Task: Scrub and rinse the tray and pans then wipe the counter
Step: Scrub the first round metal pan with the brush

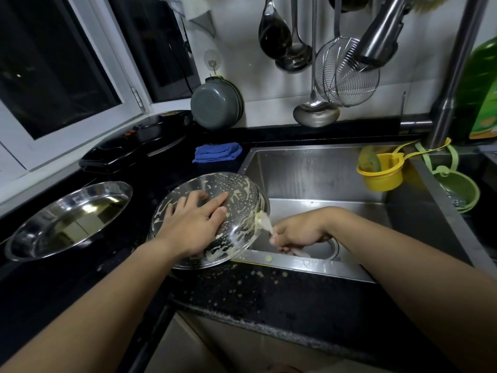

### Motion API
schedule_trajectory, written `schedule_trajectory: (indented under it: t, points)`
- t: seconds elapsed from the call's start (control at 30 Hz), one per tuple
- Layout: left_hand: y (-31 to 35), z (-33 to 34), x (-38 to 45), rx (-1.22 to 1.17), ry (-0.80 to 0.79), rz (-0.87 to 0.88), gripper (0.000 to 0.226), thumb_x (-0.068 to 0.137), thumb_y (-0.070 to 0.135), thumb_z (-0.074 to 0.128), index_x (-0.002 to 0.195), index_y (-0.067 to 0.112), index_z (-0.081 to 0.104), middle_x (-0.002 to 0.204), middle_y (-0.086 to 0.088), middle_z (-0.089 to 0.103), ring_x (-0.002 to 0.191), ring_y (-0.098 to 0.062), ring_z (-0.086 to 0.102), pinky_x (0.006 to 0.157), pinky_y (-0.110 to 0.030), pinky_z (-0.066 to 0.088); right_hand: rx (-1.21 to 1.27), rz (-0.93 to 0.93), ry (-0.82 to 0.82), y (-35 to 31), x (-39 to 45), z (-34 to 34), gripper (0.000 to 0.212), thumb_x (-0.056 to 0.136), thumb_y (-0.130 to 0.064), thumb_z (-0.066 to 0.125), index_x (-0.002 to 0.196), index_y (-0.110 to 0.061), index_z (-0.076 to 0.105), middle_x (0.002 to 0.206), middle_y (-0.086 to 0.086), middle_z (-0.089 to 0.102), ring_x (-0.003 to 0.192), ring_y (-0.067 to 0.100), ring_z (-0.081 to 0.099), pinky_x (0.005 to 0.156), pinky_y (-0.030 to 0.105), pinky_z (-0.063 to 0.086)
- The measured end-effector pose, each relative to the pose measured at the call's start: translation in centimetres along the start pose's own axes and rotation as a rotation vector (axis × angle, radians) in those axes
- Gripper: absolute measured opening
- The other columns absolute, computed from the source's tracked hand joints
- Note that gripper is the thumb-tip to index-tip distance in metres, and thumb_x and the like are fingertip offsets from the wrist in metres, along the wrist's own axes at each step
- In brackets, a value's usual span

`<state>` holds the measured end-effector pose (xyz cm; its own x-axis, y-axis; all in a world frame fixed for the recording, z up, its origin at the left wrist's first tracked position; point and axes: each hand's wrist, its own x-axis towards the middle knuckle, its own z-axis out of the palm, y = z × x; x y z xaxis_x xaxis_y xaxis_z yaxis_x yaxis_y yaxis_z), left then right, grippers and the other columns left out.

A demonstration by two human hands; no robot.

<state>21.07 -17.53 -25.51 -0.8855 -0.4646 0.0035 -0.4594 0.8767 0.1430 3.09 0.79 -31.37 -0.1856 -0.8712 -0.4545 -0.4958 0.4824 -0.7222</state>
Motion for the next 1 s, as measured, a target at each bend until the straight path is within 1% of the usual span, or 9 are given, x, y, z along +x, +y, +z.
schedule_trajectory:
  t: [0.1,0.23,0.3,0.47,0.6,0.67,0.77,0.87,1.0]
  points:
    - [0.0,0.0,-0.1,-0.001,-0.003,0.000,0.052,0.102,0.065,0.014,0.154,0.060,0.020,0.157,0.011,0.025,0.146,-0.016,0.021,0.124,-0.051,0.009,0.081,0.033,0.210,1.0,0.1,-1.0,0.028,0.108,-0.019,0.040,0.081,-0.014,0.047,0.073,0.001,0.048,0.060,0.012,0.046,0.065,0.031,0.046]
    - [0.1,0.0,0.0,-0.004,0.001,0.005,0.052,0.102,0.065,0.015,0.154,0.060,0.020,0.156,0.012,0.026,0.145,-0.016,0.021,0.124,-0.051,0.009,-0.016,0.060,0.041,-0.2,-0.1,0.4,0.035,0.109,-0.018,0.039,0.075,-0.014,0.045,0.068,-0.002,0.049,0.054,0.006,0.046,0.062,0.023,0.045]
    - [0.1,-0.1,-0.1,-0.007,0.003,0.005,0.052,0.102,0.065,0.015,0.153,0.061,0.021,0.156,0.012,0.026,0.145,-0.015,0.021,0.124,-0.051,0.009,-0.080,0.052,0.025,-0.3,-0.2,0.5,0.036,0.109,-0.019,0.039,0.075,-0.014,0.045,0.067,-0.002,0.049,0.055,0.006,0.045,0.062,0.023,0.043]
    - [0.5,-0.1,-0.6,0.000,-0.021,0.030,0.052,0.101,0.066,0.015,0.153,0.061,0.020,0.156,0.014,0.025,0.145,-0.014,0.021,0.124,-0.052,0.008,-0.316,0.076,0.368,0.7,0.6,-1.9,0.035,0.108,-0.021,0.039,0.073,-0.020,0.041,0.070,0.000,0.045,0.061,0.013,0.042,0.059,0.029,0.036]
    - [0.2,-0.4,-0.9,-0.006,-0.031,0.051,0.051,0.102,0.067,0.015,0.152,0.064,0.019,0.155,0.016,0.024,0.145,-0.011,0.020,0.124,-0.052,0.008,-0.129,0.081,0.176,0.6,0.4,-1.1,0.020,0.102,-0.005,0.044,0.084,-0.011,0.050,0.073,0.005,0.050,0.063,0.016,0.048,0.067,0.033,0.045]
    - [0.0,-0.3,-1.2,-0.017,-0.035,0.072,0.050,0.101,0.068,0.016,0.151,0.065,0.019,0.154,0.017,0.024,0.144,-0.011,0.020,0.124,-0.053,0.011,-0.204,0.068,0.124,0.5,-0.1,-0.9,0.015,0.101,-0.007,0.047,0.087,-0.011,0.053,0.072,0.003,0.051,0.066,0.016,0.049,0.070,0.030,0.045]
    - [0.0,-0.2,-1.7,-0.015,-0.040,0.105,0.051,0.100,0.070,0.017,0.150,0.066,0.019,0.154,0.020,0.025,0.144,-0.008,0.019,0.124,-0.053,0.012,-0.382,0.052,0.293,0.7,0.5,-1.7,0.024,0.102,-0.011,0.046,0.079,-0.016,0.047,0.072,0.000,0.048,0.067,0.016,0.044,0.062,0.029,0.036]
    - [0.3,-0.2,-2.1,-0.010,-0.041,0.133,0.050,0.100,0.070,0.019,0.150,0.067,0.019,0.155,0.021,0.025,0.145,-0.008,0.019,0.124,-0.052,0.010,-0.424,0.080,0.447,0.5,1.2,-2.4,0.018,0.103,-0.012,0.042,0.086,-0.014,0.046,0.083,0.010,0.052,0.075,0.025,0.047,0.065,0.034,0.035]
    - [0.4,-0.2,-2.3,-0.013,-0.035,0.152,0.049,0.101,0.070,0.019,0.149,0.068,0.018,0.156,0.022,0.025,0.146,-0.008,0.018,0.124,-0.053,0.009,-0.381,0.132,0.315,0.7,0.4,-1.8,0.022,0.094,0.004,0.042,0.084,-0.014,0.049,0.076,0.004,0.052,0.063,0.014,0.043,0.055,0.022,0.034]
